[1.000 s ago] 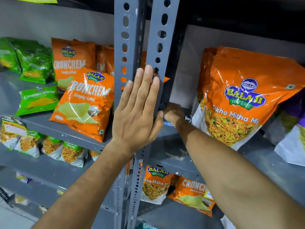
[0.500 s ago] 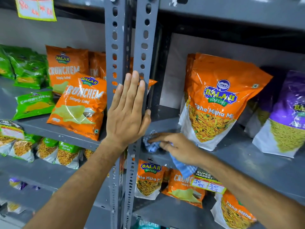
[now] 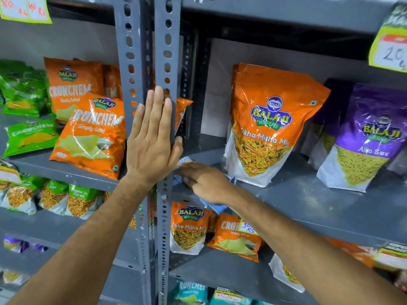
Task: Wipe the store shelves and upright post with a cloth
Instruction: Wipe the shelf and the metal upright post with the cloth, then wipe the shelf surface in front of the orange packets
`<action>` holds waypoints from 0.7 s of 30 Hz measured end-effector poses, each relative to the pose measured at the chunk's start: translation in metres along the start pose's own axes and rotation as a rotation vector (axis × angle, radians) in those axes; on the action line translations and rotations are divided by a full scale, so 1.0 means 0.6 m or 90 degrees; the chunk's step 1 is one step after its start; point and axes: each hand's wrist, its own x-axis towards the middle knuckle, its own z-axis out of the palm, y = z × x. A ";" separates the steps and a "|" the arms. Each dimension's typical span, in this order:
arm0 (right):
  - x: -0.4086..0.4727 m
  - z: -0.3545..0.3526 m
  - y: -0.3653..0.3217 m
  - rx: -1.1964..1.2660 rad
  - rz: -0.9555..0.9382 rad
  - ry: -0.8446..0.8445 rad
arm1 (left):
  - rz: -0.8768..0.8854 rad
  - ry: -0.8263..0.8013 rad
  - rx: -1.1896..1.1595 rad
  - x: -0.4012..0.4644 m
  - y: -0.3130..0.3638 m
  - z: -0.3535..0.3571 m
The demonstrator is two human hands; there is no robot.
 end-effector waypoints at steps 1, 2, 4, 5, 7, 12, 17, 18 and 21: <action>-0.024 -0.002 0.006 -0.003 -0.016 0.002 | -0.012 0.001 -0.001 -0.002 0.004 -0.001; -0.048 -0.004 0.013 0.001 -0.024 0.006 | -0.027 0.003 -0.002 -0.006 0.011 -0.001; -0.095 -0.013 0.025 0.017 -0.020 0.015 | -0.028 -0.004 -0.011 -0.024 0.034 0.000; -0.118 -0.018 0.031 0.022 -0.017 0.024 | 0.006 -0.023 -0.021 -0.039 0.052 0.001; -0.159 -0.027 0.047 0.024 -0.010 0.048 | 0.100 -0.090 -0.048 -0.071 0.098 0.007; -0.261 -0.048 0.102 0.009 0.080 0.062 | -0.011 -0.409 -0.161 -0.114 0.194 0.032; -0.347 -0.079 0.141 0.027 0.134 0.066 | -0.102 -0.597 -0.100 -0.099 0.222 0.038; -0.358 -0.084 0.148 0.063 0.135 0.072 | -0.106 -0.611 -0.091 -0.096 0.223 0.036; -0.380 -0.108 0.171 0.234 0.206 0.232 | -0.101 -0.624 -0.062 -0.092 0.231 0.029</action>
